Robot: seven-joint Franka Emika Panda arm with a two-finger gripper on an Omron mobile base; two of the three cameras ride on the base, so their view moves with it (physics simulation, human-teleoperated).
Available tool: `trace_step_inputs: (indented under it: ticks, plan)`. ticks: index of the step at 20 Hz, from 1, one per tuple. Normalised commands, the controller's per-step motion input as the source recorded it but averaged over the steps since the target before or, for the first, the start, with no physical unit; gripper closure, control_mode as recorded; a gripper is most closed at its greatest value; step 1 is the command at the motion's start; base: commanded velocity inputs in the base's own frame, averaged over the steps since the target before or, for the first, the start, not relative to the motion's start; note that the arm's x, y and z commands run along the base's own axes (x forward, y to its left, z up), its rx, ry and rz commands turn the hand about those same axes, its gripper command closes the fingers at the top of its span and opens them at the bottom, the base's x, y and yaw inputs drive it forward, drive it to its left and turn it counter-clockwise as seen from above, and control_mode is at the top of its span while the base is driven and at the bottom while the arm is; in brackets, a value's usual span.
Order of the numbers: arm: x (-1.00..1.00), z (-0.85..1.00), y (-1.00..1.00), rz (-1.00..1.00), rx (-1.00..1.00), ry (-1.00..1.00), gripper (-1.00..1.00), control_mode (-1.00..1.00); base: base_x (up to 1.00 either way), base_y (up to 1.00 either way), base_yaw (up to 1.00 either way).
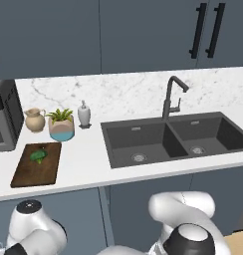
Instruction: Place the appropriate cutting tool for cutting the broccoli skin on the cutting board.
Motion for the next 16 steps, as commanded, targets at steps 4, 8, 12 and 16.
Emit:
trace_step_inputs:
  ticks: [4, 8, 12, 16]
  plan:
    - [0.43, 0.38, 0.34, 0.0, -0.14, -0.01, -1.0, -1.0, 0.0, 0.0, 0.0]
    - [0.5, 0.04, 0.0, 0.0, -0.07, 0.0, -1.0, -1.0, 0.0, 0.0, 0.0]
    - [0.32, -0.07, -0.08, 0.0, 0.0, 0.0, -1.0, -1.0, 0.0, 0.0, 0.0]
    - [0.13, -0.27, -0.19, 0.0, 0.0, 0.0, -1.0, -1.0, 0.0, 0.0, 0.0]
